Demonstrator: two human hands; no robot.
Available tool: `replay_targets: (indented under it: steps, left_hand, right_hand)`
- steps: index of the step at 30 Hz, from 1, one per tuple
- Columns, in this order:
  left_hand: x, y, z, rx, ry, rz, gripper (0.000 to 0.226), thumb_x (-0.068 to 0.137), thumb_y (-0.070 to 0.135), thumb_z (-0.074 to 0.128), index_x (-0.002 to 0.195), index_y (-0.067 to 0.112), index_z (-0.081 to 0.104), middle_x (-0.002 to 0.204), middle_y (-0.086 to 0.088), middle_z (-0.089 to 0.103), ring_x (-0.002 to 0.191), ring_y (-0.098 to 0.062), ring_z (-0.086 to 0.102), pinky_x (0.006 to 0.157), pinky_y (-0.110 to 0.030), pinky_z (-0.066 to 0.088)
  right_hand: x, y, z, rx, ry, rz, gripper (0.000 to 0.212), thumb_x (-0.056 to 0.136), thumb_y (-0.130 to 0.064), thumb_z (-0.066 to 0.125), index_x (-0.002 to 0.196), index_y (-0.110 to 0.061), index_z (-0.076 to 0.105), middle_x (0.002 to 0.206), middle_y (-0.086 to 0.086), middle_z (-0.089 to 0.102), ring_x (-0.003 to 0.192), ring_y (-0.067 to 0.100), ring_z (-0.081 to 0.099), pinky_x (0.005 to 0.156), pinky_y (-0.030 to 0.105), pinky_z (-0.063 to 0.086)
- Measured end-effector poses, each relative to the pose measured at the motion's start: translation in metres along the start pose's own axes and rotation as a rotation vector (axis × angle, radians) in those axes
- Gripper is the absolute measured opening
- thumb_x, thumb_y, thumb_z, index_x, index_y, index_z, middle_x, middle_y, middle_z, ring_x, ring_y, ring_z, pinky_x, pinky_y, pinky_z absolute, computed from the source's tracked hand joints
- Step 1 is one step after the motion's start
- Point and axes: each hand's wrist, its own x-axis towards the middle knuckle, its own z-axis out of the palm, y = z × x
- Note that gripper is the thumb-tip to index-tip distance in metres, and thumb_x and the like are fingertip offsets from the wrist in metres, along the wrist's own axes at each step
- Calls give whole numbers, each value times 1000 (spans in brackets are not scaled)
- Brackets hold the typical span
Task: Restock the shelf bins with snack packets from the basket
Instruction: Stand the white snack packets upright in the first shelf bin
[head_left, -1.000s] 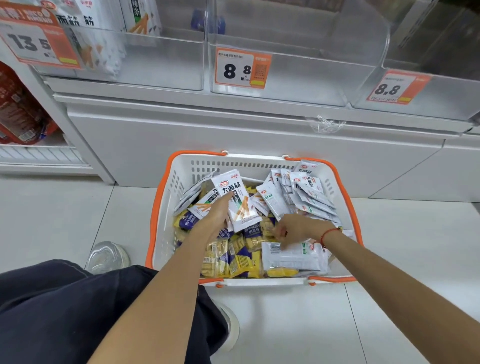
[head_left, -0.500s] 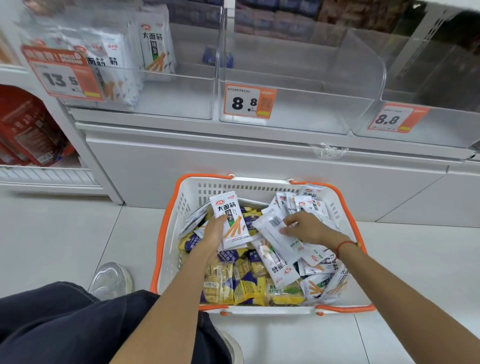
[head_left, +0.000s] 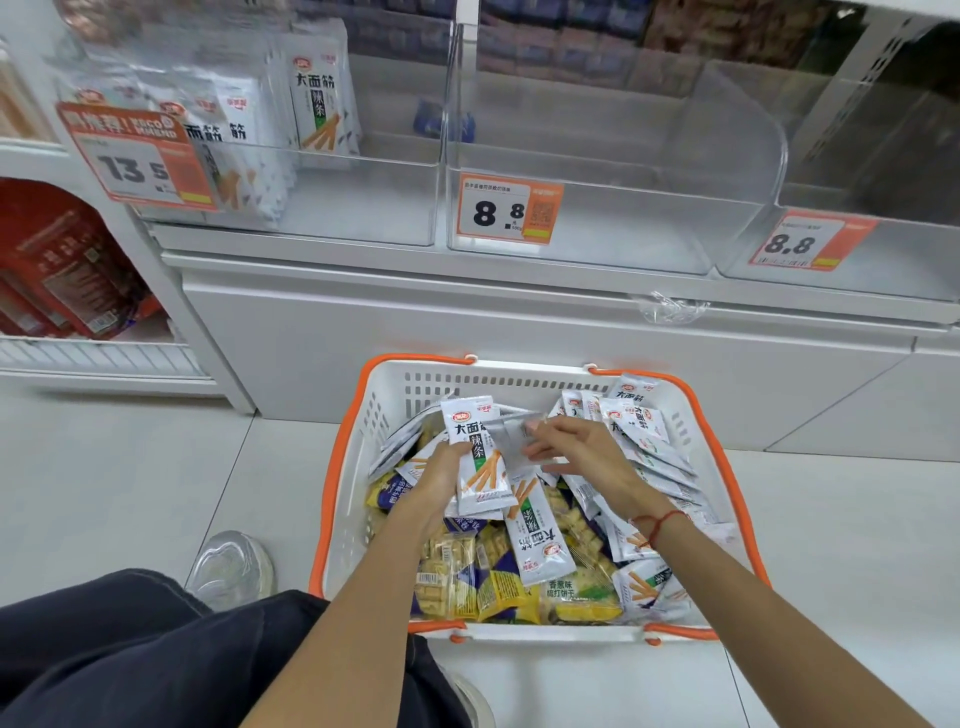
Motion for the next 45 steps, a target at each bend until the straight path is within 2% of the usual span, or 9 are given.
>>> replay_targets:
  steps: [4,8,12,20,27,31,35,39,45]
  left_hand:
    - [1,-3,-5,-11,31,-38,29,103,19,35,122,7,53,92,-9,63,72,-17,56,69,-30,43]
    - [0,-5,-5,16,13,-58,22,103,19,36,113,9,53,98,-9,62,69,-13,51,54,-22,40]
    - [3,-9,-1,-36,0,-70,24,102,26,36,98,14,56,81,-6,63,72,-20,58,74,-32,48]
    - [6,-6,7,-84,45,-57,47,102,43,25,132,19,53,135,-10,54,120,-26,52,104,-39,38]
    - [2,0,7,-217,-33,-2,47,100,45,34,129,15,56,117,-13,66,98,-28,65,87,-39,50]
    - [6,-2,3,-252,49,-8,37,97,30,49,130,13,52,102,-12,69,76,-24,65,74,-37,52]
    - [11,-4,-5,-305,153,16,35,96,34,51,125,17,57,112,-14,69,88,-28,67,80,-38,51]
    - [15,-9,-8,-284,165,18,40,93,36,52,129,19,54,118,-14,66,104,-34,65,94,-46,49]
    - [14,-11,-10,-347,200,-10,33,97,33,44,122,15,56,110,-16,68,85,-28,65,84,-43,51]
  right_hand:
    - [-2,4,1,158,-9,118,44,91,-48,51,103,-9,69,96,10,73,88,21,70,78,31,57]
    - [3,15,5,102,119,70,15,86,-22,68,99,-14,67,111,16,68,91,21,66,78,30,55]
    - [4,20,13,83,22,114,41,85,-15,70,119,-21,48,102,6,70,92,20,67,77,30,53]
    - [0,27,49,-237,283,-67,25,83,-27,71,105,-27,59,86,-17,56,68,6,58,59,22,45]
    - [6,29,59,-370,288,-132,22,81,-37,72,96,-26,61,88,-12,57,76,4,50,62,17,41]
    - [18,30,43,-176,246,-5,32,97,-39,46,112,-17,63,99,0,64,85,16,61,77,31,51]
    - [19,63,22,-712,144,281,27,95,-37,48,84,-13,53,81,7,53,70,21,54,71,30,42]
    - [11,75,37,-1028,72,242,37,95,-35,48,119,-7,49,122,10,46,110,29,52,83,37,45]
    - [7,72,31,-846,156,154,15,93,-25,55,100,-13,48,100,5,53,90,22,54,74,33,45]
